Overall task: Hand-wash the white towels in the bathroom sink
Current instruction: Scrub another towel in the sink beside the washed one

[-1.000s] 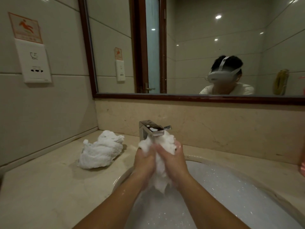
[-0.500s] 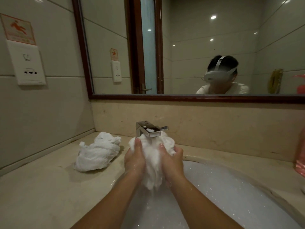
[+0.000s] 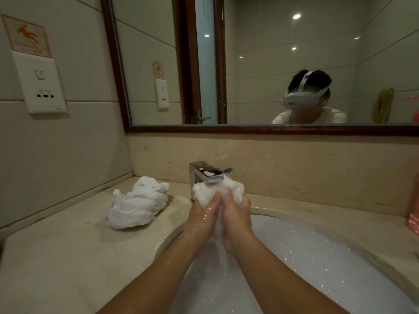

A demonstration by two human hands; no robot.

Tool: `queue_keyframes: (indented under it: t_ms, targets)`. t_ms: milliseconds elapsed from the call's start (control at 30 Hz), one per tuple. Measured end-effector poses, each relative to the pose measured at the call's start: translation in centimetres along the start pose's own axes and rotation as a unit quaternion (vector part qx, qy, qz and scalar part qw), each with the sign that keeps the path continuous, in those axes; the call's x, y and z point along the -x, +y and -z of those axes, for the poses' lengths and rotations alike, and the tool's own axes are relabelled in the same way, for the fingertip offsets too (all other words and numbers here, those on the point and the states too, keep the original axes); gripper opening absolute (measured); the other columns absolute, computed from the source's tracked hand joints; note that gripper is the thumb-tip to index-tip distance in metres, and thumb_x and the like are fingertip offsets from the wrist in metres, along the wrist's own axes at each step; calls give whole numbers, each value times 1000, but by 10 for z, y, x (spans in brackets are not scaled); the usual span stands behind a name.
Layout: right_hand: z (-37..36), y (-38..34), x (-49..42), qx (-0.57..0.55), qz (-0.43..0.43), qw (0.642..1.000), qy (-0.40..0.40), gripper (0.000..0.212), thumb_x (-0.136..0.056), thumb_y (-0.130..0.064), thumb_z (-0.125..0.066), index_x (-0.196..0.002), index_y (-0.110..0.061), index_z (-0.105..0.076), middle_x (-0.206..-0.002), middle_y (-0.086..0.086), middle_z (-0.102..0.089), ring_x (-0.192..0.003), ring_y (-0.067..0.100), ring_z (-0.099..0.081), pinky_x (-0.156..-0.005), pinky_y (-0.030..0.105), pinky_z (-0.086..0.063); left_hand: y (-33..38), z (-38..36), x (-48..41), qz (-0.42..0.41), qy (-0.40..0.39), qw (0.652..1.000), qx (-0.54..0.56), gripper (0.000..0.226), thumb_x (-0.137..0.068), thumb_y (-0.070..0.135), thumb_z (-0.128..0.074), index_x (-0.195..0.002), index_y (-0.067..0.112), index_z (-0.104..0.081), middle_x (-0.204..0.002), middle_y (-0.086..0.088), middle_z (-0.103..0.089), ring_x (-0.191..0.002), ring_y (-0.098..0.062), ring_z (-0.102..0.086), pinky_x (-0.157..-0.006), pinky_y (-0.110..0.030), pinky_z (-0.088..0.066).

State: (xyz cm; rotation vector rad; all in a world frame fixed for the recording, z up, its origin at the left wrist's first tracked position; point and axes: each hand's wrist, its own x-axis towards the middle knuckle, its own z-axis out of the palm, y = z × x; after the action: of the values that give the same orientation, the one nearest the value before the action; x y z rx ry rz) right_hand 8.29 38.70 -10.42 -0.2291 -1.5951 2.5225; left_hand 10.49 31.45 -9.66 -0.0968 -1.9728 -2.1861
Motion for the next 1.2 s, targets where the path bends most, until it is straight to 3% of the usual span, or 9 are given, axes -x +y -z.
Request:
queue_keyframes:
  t_ms: [167,267,433,600,700,833,967,1100,1200]
  targets:
    - [4,-3,-1,30,36,999,-6,46,-100,-50,-66,-137,-26,-52,-119,0,-72,-105,19,-73,-93,46,-63,-3,-13,7,-5,47,997,-60,27,-106,58,-42,-105,44,-66,-96,18,-76,-90,3,-72,-80,-26,-58]
    - [8,-1,1,129,65,989,-24,72,-90,-63,-67,-150,-32,-43,-133,-3,-67,-115,20,-68,-100,50,-59,-5,-5,-2,-32,112,988,-101,40,-107,59,-38,-117,35,-68,-99,10,-76,-96,-9,-73,-84,-35,-61]
    - [10,1,-2,101,48,994,-5,68,-95,-56,-69,-149,-25,-41,-122,-1,-69,-105,20,-72,-93,47,-63,-6,1,-14,17,197,974,-113,58,-103,65,-38,-103,18,-72,-91,-4,-77,-88,-23,-74,-88,-47,-62]
    - [5,3,3,158,62,985,4,81,-87,-72,-69,-152,-34,-39,-117,-5,-69,-104,19,-69,-96,45,-60,-6,-3,-11,45,121,982,-135,62,-96,76,-42,-102,24,-75,-91,-1,-79,-87,-19,-75,-84,-40,-63]
    - [3,6,2,231,85,968,45,64,-94,-75,-56,-139,-30,-52,-107,-4,-70,-98,20,-69,-88,40,-59,-7,-3,-12,-6,109,953,-283,58,-101,69,-41,-93,22,-74,-80,1,-74,-79,-16,-73,-68,-30,-56]
    - [-1,9,-2,287,143,944,73,50,-94,-74,-45,-98,-30,-68,-87,-6,-72,-83,17,-71,-80,44,-61,-6,1,-19,-27,81,894,-440,48,-108,51,-45,-89,14,-70,-65,4,-60,-61,-11,-60,-49,-21,-35]
    - [1,8,-9,286,117,949,68,39,-102,-62,-50,-104,-26,-66,-93,-1,-73,-85,17,-71,-81,42,-60,-8,2,-28,-28,69,849,-523,32,-108,35,-44,-87,19,-62,-67,5,-58,-63,-13,-59,-45,-18,-32]
    - [4,4,-7,200,42,977,61,35,-101,-57,-60,-116,-26,-56,-104,2,-71,-96,23,-69,-93,43,-58,-6,-3,-15,15,152,944,-293,61,-106,63,-33,-101,14,-68,-89,-8,-74,-74,-18,-69,-56,-27,-48]
    - [3,-3,-2,144,-8,984,104,54,-96,-62,-65,-130,-23,-49,-121,10,-68,-103,30,-67,-88,41,-58,2,-5,-6,17,210,961,-180,65,-97,71,-45,-125,12,-43,-114,-4,-65,-92,-21,-63,-74,-33,-47]
